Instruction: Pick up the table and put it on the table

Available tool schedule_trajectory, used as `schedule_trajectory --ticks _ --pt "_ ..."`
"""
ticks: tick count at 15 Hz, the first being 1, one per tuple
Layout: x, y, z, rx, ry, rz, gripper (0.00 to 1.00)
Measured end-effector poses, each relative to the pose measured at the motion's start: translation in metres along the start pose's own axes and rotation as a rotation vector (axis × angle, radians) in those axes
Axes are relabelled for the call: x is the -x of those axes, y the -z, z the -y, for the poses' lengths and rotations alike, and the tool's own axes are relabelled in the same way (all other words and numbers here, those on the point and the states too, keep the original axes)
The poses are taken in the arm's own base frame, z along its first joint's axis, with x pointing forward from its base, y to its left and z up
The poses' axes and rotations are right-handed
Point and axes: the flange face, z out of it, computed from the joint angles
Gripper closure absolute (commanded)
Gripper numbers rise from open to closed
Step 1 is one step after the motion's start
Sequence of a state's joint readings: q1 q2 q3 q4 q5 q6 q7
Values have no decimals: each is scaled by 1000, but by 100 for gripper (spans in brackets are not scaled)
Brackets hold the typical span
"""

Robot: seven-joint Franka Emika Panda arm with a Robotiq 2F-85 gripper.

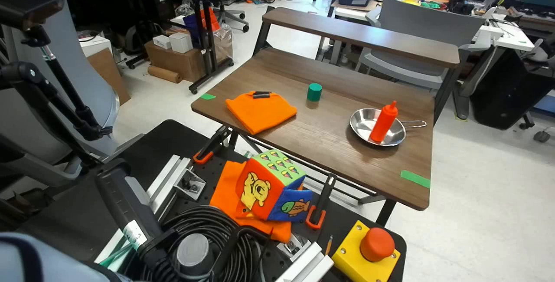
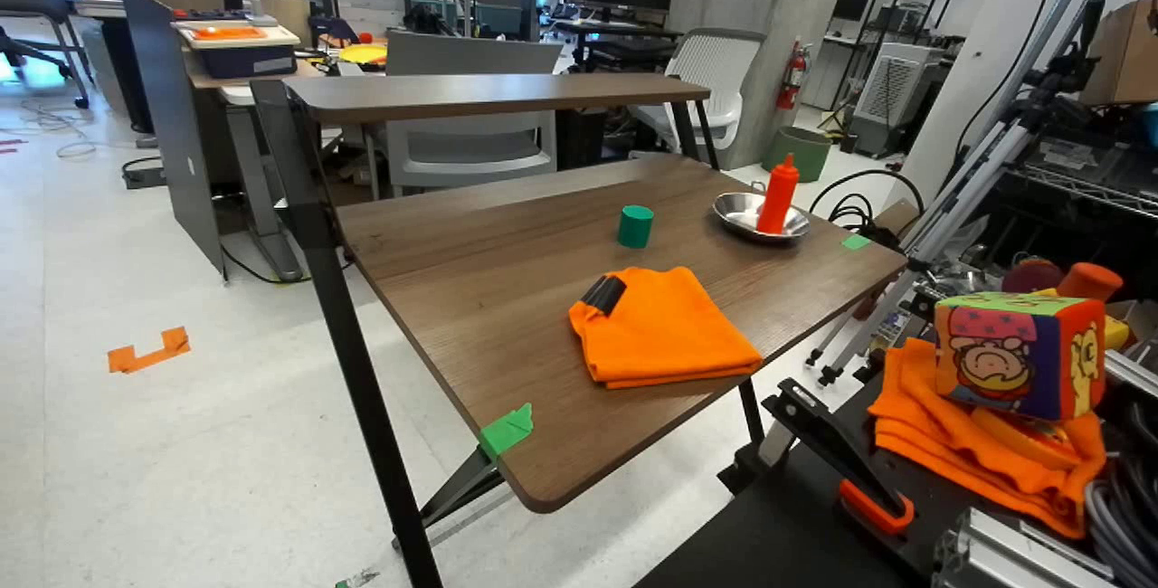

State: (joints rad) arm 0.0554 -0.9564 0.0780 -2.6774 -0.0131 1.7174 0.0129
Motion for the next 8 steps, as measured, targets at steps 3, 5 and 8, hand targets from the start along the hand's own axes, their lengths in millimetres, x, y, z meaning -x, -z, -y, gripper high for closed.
schedule_trajectory --ticks 3,5,8 --pt "-1 0 -8 -1 -19 -10 0" --pt "-5 0 -30 6 -59 -41 0" --pt "-8 -7 -82 4 -111 -105 0"
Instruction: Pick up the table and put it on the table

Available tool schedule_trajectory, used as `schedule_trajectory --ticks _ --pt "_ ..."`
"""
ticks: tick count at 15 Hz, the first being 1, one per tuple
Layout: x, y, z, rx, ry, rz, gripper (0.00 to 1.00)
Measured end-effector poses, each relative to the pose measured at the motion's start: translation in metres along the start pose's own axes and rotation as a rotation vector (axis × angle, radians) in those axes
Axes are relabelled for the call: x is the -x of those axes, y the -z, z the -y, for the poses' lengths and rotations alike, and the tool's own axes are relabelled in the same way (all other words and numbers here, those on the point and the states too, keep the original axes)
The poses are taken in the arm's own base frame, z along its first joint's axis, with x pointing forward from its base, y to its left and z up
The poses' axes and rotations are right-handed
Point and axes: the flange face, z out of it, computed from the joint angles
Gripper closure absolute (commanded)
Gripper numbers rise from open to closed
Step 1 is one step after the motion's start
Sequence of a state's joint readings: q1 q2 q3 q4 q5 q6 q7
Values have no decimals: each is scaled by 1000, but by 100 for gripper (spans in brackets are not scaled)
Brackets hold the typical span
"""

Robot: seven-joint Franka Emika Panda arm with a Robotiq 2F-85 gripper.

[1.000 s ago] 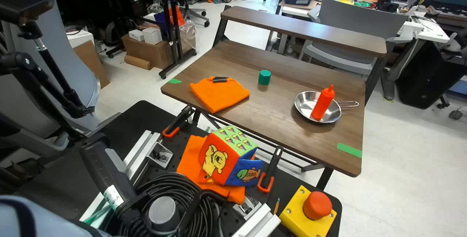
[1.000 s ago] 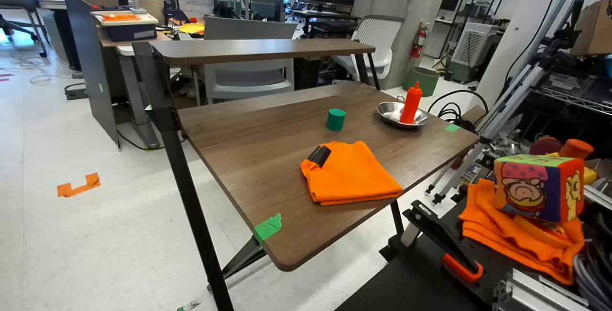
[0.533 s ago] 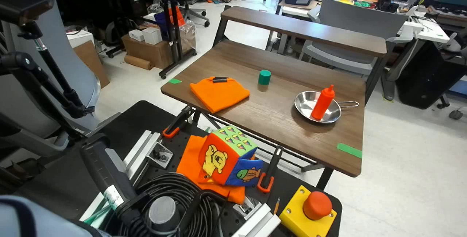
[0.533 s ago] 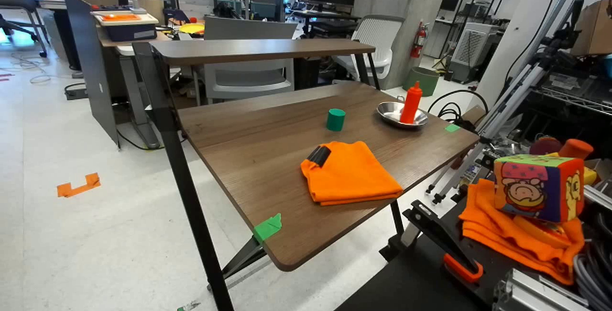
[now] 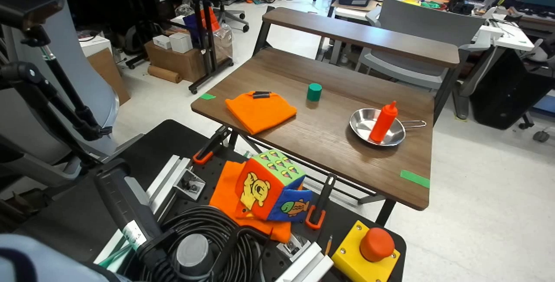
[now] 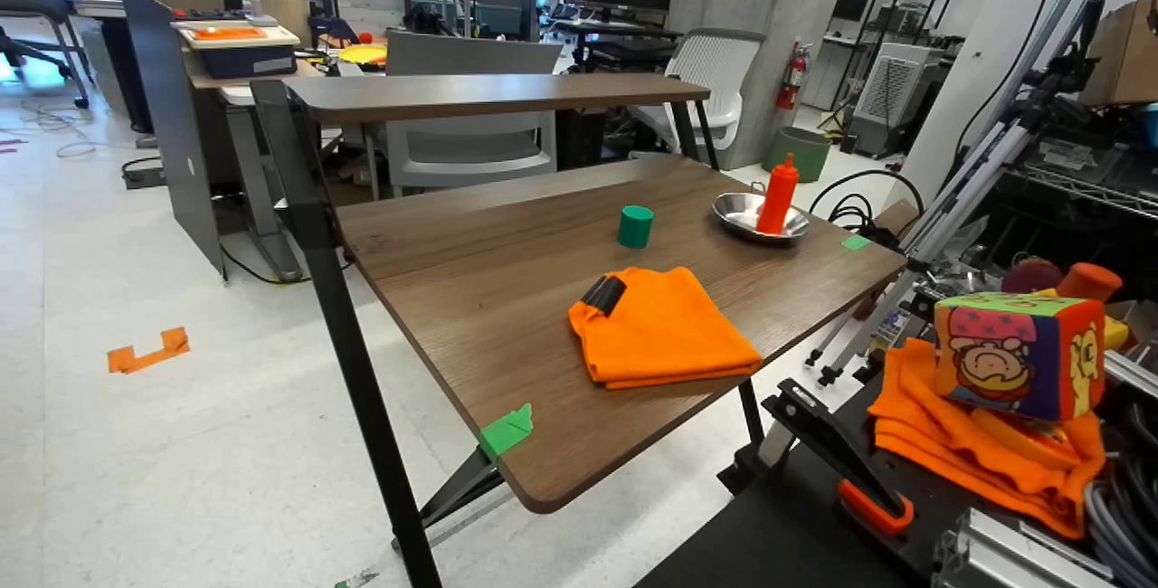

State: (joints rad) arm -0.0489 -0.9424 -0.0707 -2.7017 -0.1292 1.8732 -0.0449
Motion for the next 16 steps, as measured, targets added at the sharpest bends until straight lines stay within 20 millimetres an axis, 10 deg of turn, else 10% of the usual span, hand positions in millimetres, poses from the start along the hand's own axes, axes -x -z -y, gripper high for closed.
schedule_trajectory --ticks 8,16 --pt "-25 -67 -130 -46 -123 -115 0" --pt "-125 -130 -147 -122 -231 -39 0"
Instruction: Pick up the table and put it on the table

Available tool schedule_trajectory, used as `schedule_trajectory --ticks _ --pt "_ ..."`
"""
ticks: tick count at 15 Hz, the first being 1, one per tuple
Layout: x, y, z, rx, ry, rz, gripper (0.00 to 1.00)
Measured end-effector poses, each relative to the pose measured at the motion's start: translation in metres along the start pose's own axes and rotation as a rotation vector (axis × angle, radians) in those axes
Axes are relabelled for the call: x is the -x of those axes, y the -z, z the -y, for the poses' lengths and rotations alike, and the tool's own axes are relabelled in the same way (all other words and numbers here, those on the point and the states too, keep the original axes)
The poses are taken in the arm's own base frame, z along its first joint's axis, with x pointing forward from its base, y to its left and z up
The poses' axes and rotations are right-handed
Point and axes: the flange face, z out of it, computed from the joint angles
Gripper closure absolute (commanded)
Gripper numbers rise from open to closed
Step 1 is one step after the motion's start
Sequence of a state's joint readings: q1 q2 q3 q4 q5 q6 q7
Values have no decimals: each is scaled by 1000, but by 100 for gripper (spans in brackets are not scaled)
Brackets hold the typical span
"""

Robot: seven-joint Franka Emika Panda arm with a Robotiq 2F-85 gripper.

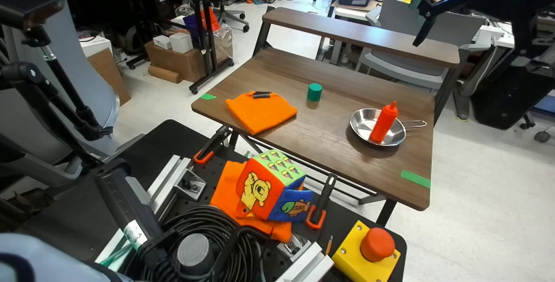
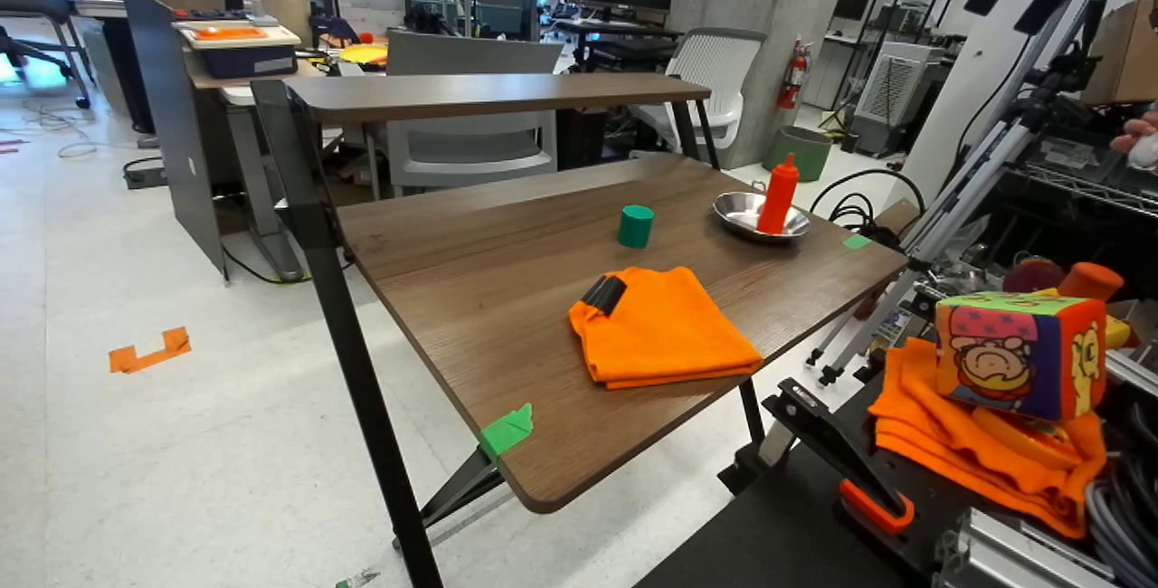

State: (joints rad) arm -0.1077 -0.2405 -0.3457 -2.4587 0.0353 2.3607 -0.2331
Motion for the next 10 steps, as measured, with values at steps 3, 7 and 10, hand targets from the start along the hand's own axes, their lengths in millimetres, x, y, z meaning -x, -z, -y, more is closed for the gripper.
schedule_trajectory --ticks 3,7,10 --pt "-42 -23 19 -12 -20 25 0" --pt "-84 -61 37 16 -25 68 0" --pt "-106 -93 43 34 -26 103 0"
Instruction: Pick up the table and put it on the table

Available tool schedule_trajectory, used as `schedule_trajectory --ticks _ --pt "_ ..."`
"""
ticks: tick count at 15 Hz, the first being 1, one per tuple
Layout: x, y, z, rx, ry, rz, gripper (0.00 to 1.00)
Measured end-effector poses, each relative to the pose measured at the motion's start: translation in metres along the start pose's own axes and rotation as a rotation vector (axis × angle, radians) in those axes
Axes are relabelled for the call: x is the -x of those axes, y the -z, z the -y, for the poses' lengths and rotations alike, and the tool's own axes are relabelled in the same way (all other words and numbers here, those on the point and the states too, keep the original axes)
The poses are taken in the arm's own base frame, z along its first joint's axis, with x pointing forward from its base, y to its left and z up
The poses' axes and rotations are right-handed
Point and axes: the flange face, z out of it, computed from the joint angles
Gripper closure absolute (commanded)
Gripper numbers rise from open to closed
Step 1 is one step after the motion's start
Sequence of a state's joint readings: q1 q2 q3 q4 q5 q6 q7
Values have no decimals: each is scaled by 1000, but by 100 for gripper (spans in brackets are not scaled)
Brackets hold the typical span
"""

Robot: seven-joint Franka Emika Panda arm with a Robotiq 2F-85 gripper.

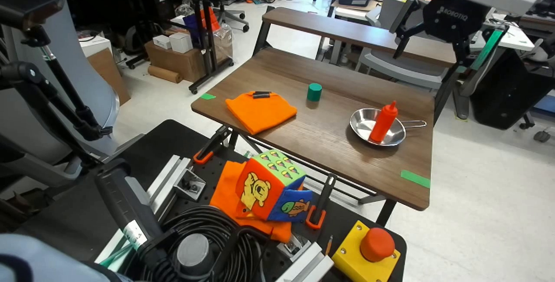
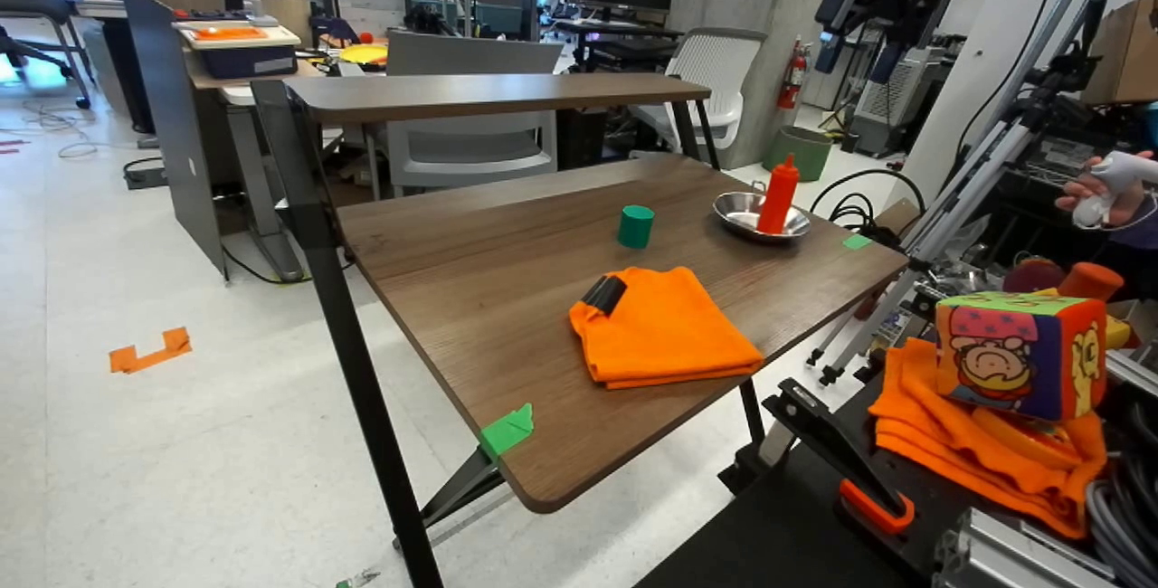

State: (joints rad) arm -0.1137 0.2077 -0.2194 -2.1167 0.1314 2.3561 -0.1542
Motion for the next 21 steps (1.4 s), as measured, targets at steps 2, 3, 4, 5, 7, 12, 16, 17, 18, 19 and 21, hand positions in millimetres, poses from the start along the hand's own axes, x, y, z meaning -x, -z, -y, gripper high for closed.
schedule_trajectory --ticks 2,3,4,5,7,12,16,17,18,19,21 --pt "-13 -18 3 8 2 18 0" --pt "-18 -26 3 13 5 26 0" --pt "-23 -34 3 16 7 34 0" --pt "-28 -42 3 21 10 42 0" --pt "-34 -59 4 26 15 62 0" --pt "-41 -100 21 26 50 125 0" --pt "-42 -127 31 46 87 167 25" --pt "-42 -132 32 55 96 175 26" --pt "-42 -137 33 64 104 183 32" --pt "-42 -141 34 77 109 189 42" --pt "-43 -145 35 100 108 204 58"
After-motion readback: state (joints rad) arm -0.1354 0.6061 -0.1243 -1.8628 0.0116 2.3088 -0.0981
